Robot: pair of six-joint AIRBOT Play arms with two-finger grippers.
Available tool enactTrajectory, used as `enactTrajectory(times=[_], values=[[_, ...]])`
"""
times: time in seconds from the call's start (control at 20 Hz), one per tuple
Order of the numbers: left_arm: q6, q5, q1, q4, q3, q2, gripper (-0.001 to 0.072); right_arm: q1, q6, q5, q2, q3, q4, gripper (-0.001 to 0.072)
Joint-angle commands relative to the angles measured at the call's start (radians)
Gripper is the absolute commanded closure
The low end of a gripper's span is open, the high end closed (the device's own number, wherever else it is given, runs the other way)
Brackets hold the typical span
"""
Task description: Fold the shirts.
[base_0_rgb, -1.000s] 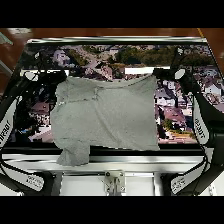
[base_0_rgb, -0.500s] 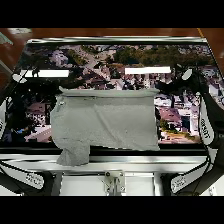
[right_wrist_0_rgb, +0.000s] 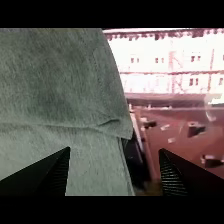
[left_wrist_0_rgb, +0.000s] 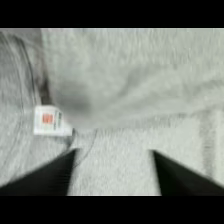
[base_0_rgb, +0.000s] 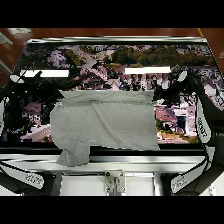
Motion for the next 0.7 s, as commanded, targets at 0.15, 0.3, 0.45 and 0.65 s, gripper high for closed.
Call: enactTrajectory(times=[0.15, 0.3, 0.45, 0.65], values=[[-0.079, -0.348, 0.116, 0.206, 0.076, 0.100, 0.0059, -0.009, -0.119, 0.317, 0.185, -0.001, -0.374, 0.0068], [0.024, -0.314, 0.203, 0.187, -0.181, 0.301, 0.0055, -0.151, -0.140, 0.345, 0.323, -0.120, -0.217, 0.0138], [0.084, -0.198, 0.311, 0.121, -0.594, 0.483, 0.0054, -0.304, -0.174, 0.282, 0.437, -0.336, 0.031, 0.0138], [0.152, -0.147, 0.369, 0.089, -0.853, 0.526, 0.0056, -0.341, -0.195, 0.203, 0.521, -0.507, 0.090, 0.0138]])
